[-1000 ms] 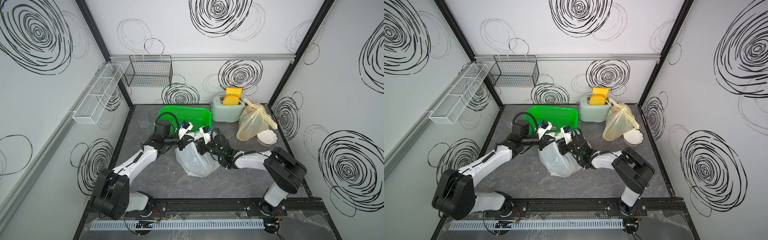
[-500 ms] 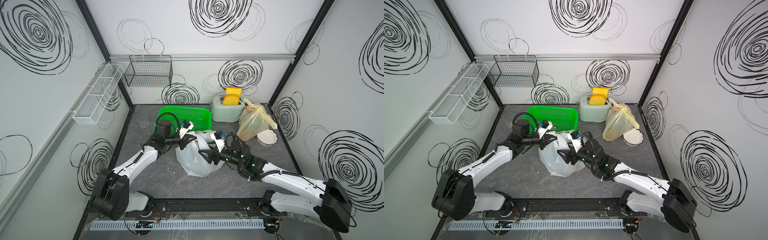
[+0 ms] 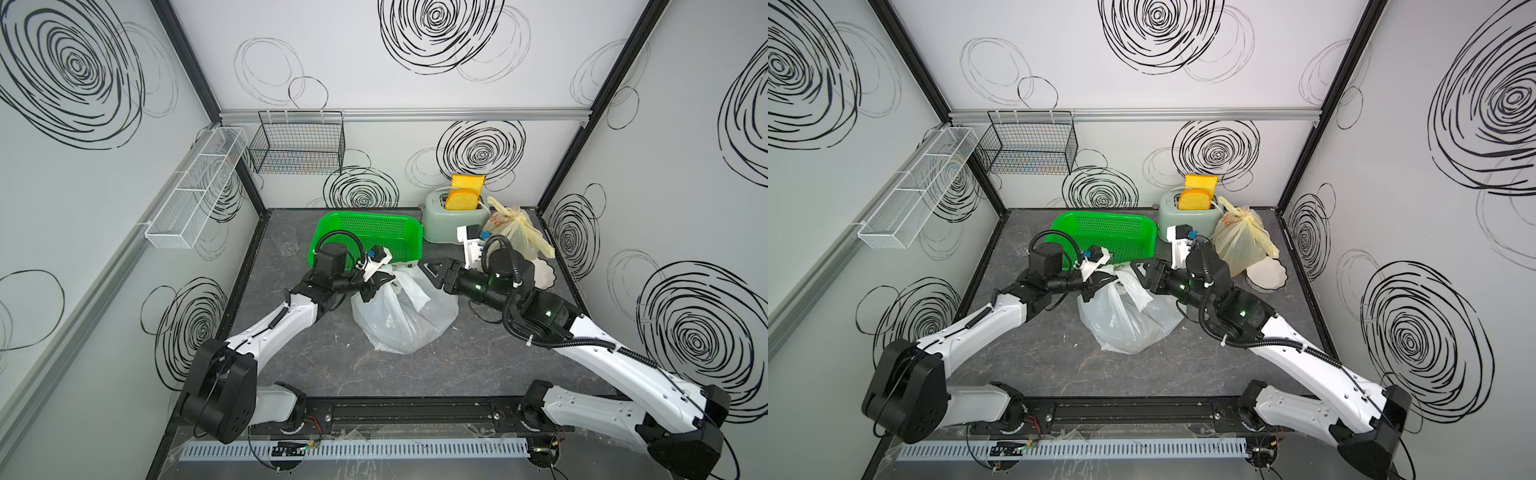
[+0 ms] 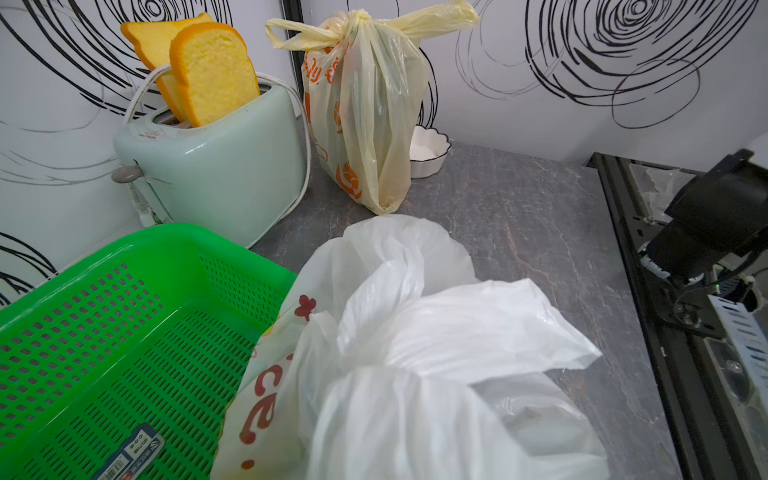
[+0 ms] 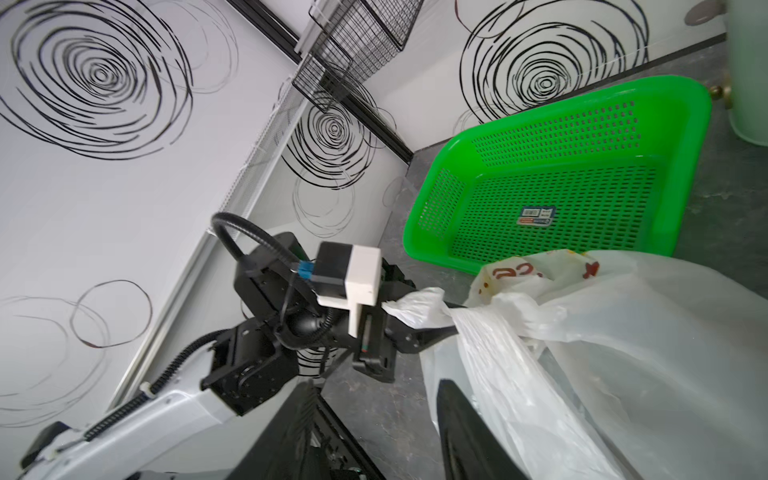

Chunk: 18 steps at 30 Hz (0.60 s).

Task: Place the pineapple into a plastic bag & tie a knot
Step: Cross the plastic bag at the center of the board.

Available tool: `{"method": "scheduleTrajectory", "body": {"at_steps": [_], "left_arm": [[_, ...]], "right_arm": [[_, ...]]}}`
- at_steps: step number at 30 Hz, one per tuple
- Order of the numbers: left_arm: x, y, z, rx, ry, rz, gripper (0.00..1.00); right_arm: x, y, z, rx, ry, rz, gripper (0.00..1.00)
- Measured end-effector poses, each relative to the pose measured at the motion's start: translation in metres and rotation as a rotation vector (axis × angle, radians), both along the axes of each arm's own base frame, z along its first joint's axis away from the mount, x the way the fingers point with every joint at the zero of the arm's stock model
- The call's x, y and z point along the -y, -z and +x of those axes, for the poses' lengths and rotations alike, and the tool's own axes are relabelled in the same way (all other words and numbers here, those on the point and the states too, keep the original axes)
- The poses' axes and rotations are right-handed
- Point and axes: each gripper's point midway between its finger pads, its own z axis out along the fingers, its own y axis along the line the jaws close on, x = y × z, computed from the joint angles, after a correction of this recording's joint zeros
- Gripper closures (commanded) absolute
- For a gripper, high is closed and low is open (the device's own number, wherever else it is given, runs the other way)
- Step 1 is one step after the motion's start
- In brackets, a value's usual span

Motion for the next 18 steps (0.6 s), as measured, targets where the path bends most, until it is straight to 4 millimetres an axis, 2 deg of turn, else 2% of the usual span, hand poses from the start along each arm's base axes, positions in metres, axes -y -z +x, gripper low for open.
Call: {"method": "scheduleTrajectory", "body": {"at_steps": [2,4,9,12,14,18], "left_arm": [[-0.001,-0.001,-0.001,0.019,-0.001,0.003,1.0],[-0.001,-0.003,-0.003,0.036,0.002,0.002,1.0],[-0.003,-0.005,-0.011,0.08,0.017,-0.003,1.0],[-0.002,-0.007,-0.014,0.102,0.033,-0.005,1.0],[-0.002,-0.009,-0.016,0.118,0.043,-0.009,1.0],[-0.001,-0.011,-0.019,0.136,0.056,-0.01,1.0]], "right_arm": [[-0.007,-0.001,0.005,-0.065,0.012,0.032,0.44],[-0.012,0.013,0.012,-0.143,0.029,0.04,0.44],[-0.006,0.087,0.035,-0.373,0.092,0.019,0.42],[-0.009,0.115,0.041,-0.46,0.092,-0.002,0.38],[-0.015,0.121,0.038,-0.492,0.067,0.0,0.37],[-0.021,0.121,0.032,-0.521,0.03,0.032,0.34]]}}
